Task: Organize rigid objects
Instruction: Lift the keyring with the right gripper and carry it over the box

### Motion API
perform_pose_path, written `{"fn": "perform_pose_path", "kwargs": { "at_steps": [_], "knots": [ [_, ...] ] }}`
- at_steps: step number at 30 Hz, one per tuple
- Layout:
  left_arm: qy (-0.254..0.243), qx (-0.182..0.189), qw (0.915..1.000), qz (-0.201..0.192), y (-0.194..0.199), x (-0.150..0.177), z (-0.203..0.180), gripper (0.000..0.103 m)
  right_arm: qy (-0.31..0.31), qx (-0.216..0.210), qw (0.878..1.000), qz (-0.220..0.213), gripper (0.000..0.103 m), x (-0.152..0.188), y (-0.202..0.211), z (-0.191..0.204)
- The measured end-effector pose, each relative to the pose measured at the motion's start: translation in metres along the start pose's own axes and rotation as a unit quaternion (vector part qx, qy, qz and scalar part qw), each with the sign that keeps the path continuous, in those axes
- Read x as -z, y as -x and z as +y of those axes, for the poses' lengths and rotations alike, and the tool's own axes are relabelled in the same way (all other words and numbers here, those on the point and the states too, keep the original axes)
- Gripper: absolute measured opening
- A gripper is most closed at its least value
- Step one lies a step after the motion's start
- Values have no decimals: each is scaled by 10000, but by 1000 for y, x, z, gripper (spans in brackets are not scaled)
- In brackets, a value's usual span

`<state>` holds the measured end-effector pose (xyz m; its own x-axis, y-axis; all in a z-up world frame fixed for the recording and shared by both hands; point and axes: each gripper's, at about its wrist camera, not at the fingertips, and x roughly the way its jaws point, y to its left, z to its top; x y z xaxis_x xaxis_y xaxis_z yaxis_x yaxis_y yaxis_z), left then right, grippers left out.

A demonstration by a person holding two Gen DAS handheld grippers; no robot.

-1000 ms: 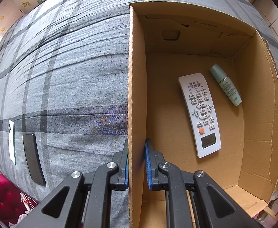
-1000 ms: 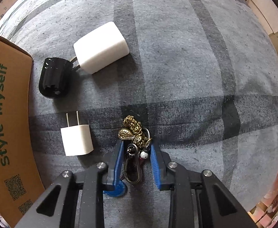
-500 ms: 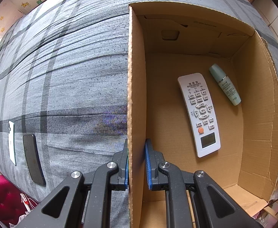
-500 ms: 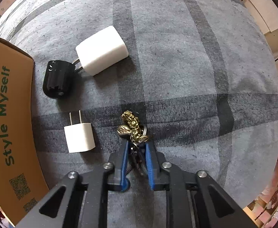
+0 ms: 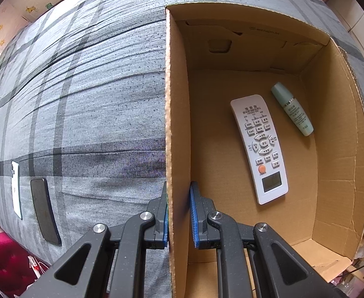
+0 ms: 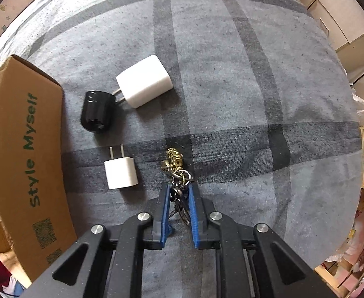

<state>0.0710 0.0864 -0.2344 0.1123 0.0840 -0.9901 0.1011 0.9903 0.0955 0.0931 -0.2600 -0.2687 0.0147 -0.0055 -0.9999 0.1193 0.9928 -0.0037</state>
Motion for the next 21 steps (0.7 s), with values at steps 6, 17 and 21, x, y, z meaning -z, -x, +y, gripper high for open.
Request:
{"fn": "perform_pose_path", "kwargs": {
  "at_steps": [6, 17, 21],
  "knots": [
    [-34, -10, 10000, -19, 1, 0, -2, 14, 1, -21, 9999, -139, 15, 9, 21, 1],
    [-97, -17, 9999, -48, 4, 1, -4, 14, 96, -43, 9992, -378, 15, 17, 64, 10],
    [-102, -20, 9999, -54, 5, 2, -4, 14, 254, 7, 9986, -463, 6, 17, 77, 20]
  ]
}}
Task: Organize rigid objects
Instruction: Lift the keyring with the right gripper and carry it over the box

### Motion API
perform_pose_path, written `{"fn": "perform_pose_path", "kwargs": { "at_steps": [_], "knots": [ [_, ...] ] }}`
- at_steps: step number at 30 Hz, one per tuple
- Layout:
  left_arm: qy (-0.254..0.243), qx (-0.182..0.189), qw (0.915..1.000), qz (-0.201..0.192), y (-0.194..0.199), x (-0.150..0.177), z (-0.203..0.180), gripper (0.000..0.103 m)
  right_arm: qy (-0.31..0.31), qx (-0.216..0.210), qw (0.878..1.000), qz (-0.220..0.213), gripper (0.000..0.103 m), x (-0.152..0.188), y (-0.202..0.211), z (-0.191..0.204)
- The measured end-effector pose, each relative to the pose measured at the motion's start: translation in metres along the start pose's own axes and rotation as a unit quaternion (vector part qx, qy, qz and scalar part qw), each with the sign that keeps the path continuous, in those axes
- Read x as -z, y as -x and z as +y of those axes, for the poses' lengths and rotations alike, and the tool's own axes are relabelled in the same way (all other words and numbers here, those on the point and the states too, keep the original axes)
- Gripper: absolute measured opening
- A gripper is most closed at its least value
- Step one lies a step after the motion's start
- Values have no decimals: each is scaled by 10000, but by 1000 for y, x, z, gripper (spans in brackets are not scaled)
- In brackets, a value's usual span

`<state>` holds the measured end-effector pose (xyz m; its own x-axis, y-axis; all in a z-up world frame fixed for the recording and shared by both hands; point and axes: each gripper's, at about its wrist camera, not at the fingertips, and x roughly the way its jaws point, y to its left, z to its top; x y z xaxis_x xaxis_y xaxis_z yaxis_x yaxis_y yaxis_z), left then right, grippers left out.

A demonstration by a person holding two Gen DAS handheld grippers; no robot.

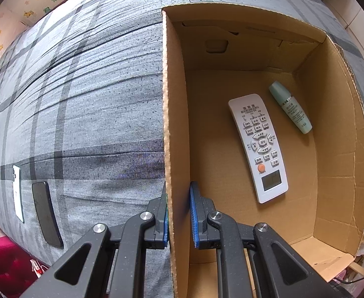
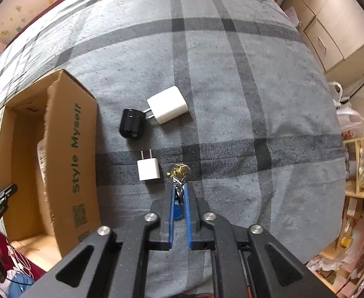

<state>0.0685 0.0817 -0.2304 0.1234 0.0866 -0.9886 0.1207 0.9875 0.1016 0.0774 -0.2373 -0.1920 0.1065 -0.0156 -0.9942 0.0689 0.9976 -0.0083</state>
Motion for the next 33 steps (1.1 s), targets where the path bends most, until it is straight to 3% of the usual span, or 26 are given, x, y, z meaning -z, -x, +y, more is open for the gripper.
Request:
{"fn": "perform_pose_path", "kwargs": {
  "at_steps": [14, 33],
  "knots": [
    [29, 22, 10000, 10, -1, 0, 1, 14, 436, -56, 9988, -228, 5, -3, 28, 30],
    [49, 71, 10000, 15, -4, 0, 4, 14, 1341, -523, 9861, -834, 5, -14, 107, 111]
  ]
}}
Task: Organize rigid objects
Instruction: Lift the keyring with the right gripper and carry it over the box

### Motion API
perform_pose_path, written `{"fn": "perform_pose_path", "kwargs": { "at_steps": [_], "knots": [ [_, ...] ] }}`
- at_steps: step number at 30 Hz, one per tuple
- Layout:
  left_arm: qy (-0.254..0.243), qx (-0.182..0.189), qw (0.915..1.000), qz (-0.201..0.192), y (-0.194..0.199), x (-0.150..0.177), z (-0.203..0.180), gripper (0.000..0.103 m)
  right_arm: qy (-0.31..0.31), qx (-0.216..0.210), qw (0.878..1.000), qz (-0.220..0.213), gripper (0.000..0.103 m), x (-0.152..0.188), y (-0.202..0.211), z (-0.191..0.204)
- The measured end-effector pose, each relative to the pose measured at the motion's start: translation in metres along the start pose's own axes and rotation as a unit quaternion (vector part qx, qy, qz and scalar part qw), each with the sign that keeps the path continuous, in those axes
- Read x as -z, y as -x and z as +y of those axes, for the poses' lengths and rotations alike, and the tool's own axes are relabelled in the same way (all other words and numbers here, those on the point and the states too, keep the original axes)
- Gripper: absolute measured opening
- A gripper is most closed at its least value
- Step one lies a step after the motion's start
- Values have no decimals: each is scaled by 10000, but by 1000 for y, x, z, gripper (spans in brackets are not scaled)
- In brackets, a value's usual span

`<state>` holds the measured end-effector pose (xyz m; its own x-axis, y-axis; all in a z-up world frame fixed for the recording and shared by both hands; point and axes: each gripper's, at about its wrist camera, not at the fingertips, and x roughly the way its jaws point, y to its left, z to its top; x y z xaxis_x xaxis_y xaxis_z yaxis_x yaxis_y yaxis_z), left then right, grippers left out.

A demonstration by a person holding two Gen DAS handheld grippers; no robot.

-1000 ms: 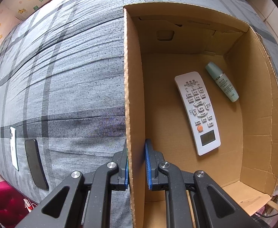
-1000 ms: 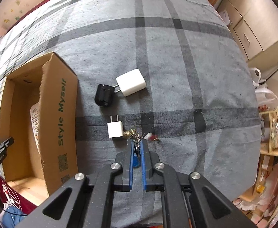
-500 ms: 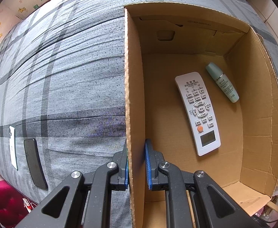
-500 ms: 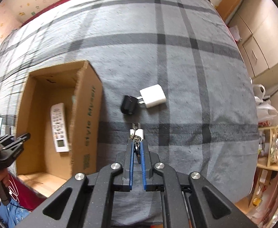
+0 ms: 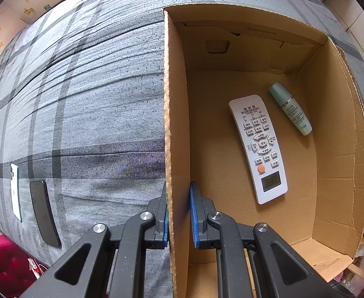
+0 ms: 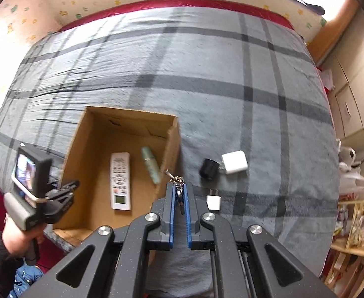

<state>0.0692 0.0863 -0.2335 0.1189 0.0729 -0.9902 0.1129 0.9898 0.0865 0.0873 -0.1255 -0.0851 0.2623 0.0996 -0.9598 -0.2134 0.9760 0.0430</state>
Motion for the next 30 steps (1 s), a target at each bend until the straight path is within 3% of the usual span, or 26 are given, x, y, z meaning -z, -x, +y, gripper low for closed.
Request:
{"fn": "perform_pose_path", "kwargs": {
  "at_steps": [20, 30],
  "knots": [
    [6, 25, 10000, -27, 1, 0, 0, 14, 981, -613, 9932, -141, 5, -10, 16, 87],
    [25, 63, 10000, -34, 0, 1, 2, 14, 1200, -646, 9906, 56, 5, -10, -22, 109]
  ]
}}
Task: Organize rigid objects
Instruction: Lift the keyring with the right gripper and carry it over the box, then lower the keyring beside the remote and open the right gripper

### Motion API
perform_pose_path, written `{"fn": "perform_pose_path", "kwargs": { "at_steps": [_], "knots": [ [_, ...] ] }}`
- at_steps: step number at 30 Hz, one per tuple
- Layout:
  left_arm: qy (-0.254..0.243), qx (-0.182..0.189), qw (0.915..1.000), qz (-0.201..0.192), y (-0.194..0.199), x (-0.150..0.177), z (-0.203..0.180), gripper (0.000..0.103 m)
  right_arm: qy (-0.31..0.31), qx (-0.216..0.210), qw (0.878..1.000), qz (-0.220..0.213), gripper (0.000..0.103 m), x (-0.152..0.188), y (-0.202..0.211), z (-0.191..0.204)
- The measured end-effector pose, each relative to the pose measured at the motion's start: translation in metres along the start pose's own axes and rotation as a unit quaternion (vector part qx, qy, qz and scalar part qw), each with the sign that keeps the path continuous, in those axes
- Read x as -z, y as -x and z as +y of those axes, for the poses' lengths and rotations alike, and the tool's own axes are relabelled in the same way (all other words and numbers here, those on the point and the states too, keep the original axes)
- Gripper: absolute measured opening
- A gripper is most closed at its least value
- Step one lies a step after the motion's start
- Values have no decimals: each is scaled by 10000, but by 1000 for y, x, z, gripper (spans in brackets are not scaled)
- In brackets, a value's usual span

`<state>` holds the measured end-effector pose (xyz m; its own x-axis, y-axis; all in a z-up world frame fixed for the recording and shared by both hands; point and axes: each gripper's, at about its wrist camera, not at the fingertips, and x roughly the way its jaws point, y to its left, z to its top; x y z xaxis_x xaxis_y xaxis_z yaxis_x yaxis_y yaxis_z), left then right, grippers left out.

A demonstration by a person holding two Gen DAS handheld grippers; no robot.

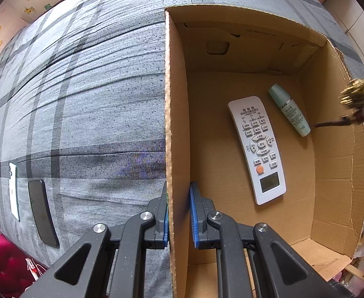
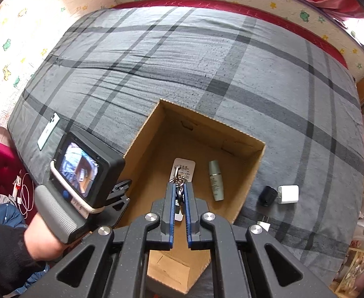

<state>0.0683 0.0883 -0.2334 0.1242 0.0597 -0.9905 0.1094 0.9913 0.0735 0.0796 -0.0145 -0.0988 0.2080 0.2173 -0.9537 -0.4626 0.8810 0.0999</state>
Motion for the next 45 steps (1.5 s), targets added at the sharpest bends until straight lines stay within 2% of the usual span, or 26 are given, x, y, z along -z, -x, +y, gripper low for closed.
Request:
{"fn": "perform_pose_path", "kwargs": {
  "at_steps": [24, 34, 39, 40, 42, 43, 45],
  "knots": [
    [91, 152, 9998, 46, -5, 0, 11, 14, -244, 448, 9960, 736, 6, -3, -146, -17],
    [88, 147, 9998, 57, -6, 0, 11, 14, -392, 473, 9937, 943, 6, -1, -175, -27],
    [87, 160, 9998, 69, -7, 0, 12, 14, -499, 431, 9938, 897, 7, -1, -175, -33],
    [82, 155, 9998, 65, -7, 0, 12, 14, -508, 415, 9939, 890, 8, -2, -174, -33],
    [84, 151, 9998, 69, -7, 0, 12, 14, -507, 431, 9941, 859, 19, -2, -171, -33],
    [87, 154, 9998, 69, -7, 0, 12, 14, -495, 417, 9944, 833, 29, -3, -170, -33],
    [85, 157, 9998, 67, -7, 0, 12, 14, -429, 400, 9955, 740, 35, -5, -165, -31]
  ]
}}
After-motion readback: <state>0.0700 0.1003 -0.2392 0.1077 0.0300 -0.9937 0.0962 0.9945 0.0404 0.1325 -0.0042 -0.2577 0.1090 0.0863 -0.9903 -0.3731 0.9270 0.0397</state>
